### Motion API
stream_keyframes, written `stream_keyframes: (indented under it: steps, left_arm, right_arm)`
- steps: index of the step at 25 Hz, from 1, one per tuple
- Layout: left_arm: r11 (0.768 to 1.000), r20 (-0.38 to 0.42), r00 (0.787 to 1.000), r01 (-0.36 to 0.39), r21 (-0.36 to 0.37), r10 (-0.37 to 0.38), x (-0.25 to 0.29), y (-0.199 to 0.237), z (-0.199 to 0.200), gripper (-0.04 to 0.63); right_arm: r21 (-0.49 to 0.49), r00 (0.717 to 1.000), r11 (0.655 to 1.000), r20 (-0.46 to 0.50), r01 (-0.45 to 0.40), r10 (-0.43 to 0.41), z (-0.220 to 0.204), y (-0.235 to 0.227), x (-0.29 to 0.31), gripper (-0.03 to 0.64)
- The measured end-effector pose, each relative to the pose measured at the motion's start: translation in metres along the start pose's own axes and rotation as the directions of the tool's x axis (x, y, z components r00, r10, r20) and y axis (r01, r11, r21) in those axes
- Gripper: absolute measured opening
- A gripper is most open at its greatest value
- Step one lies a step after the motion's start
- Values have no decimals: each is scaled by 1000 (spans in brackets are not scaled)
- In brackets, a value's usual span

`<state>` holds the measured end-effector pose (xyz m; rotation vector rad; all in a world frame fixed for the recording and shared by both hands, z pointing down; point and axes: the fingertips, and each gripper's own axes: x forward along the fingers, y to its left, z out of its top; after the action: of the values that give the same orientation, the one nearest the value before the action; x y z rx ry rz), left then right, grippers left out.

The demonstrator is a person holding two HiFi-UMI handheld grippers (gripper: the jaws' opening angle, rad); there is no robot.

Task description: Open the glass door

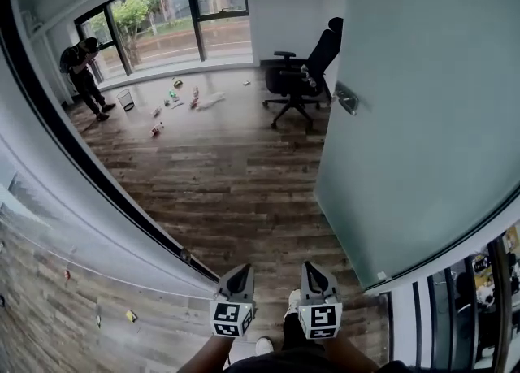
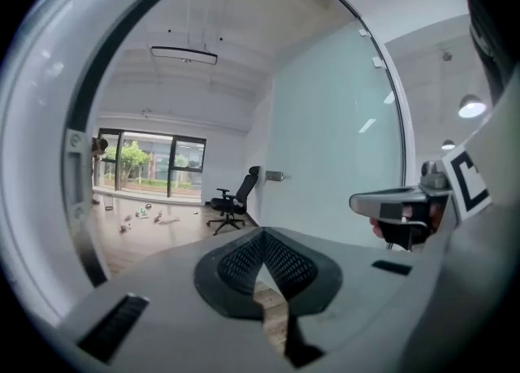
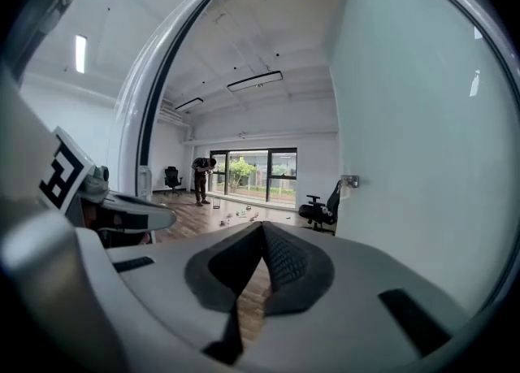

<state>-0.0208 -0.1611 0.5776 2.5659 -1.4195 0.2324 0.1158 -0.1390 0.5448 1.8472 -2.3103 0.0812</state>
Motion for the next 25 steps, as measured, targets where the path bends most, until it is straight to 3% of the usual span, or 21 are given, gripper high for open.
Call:
stream_keyframes:
  steps: [4,18,25]
  left_arm:
    - [996,28,999,19,82,-21,-46,-23,-15,2]
    - [999,87,996,16,44,-20,-143,-109,28,2]
    - [999,99,995,-31,29,28,-191,-178,-9,2]
  right_arm:
    - [-5,1000,1000,5,26,-26,-21,15,-45,15]
    - [-37,997,997,34,70,-69,30,1,-186,15]
    - [-35,995,997,66,71,-68,-4,-23,-274,15]
